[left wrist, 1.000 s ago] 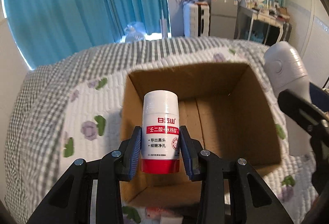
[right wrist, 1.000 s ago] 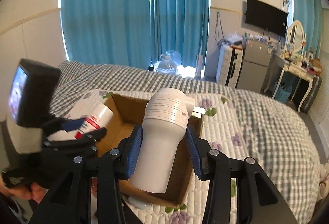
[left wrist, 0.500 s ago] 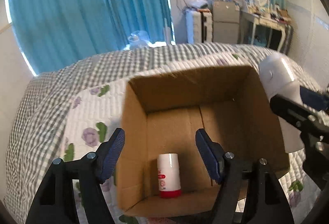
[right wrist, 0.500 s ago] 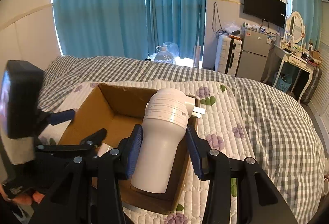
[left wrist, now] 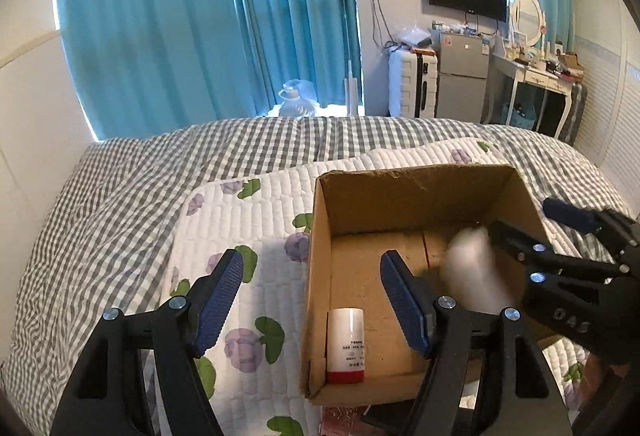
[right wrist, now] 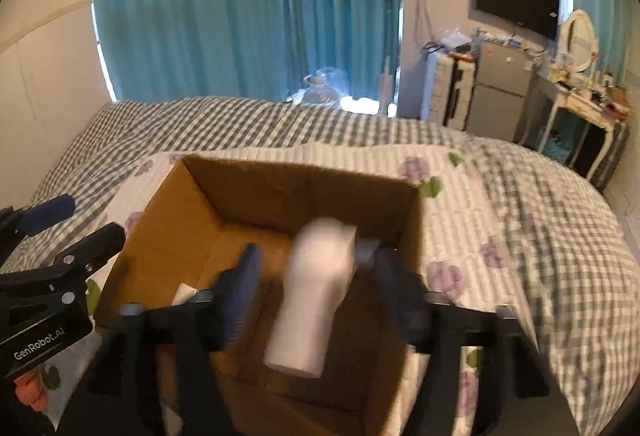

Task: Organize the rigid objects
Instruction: 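Lower the bottle and nozzle into the box and open both grippers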

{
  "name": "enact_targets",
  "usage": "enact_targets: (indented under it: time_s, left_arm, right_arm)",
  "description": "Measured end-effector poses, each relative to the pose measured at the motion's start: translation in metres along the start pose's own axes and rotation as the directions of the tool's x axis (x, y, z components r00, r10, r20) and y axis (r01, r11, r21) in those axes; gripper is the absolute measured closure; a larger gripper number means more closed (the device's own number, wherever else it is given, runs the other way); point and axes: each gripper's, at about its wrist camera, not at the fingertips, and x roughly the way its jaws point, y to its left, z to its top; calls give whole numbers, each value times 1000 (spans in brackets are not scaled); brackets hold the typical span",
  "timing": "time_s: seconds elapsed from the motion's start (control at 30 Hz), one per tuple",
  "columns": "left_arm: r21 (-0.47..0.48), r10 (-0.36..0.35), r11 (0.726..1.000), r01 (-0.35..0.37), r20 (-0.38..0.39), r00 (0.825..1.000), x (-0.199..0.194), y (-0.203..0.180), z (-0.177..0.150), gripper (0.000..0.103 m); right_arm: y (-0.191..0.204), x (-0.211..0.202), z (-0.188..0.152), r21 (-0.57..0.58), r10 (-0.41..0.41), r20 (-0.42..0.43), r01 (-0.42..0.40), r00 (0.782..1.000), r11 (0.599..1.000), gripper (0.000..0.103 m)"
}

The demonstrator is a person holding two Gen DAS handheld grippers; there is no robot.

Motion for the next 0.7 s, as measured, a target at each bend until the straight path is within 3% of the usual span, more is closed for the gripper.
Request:
enact_targets:
  time_s: [0.07, 0.23, 0.4, 0.53, 0.7]
  left_arm:
    - [-6, -2, 1000, 2, 7, 1000, -9, 3, 0, 29]
    - [-16, -3, 1000, 3, 49, 999, -50, 11, -3, 16]
    - [-27, 2, 1000, 0, 68, 998, -87, 16, -18, 7]
    - [-26, 28, 999, -26, 82, 996, -102, 18, -37, 2]
    - [-42, 19, 999, -17, 39, 999, -93, 22, -68, 2]
  right_arm:
    - [-1, -15, 3, 3, -8, 21, 8, 1000, 1000, 31]
    - [-5, -68, 10, -21, -40, 56, 41, 998, 999, 30]
    - [-4, -118, 4, -47, -58, 89, 62, 994, 997, 21]
    - [4, -145, -13, -76, -52, 98, 60, 994, 995, 9]
    - [12, -149, -47, -91, -41, 82, 49, 996, 995, 7]
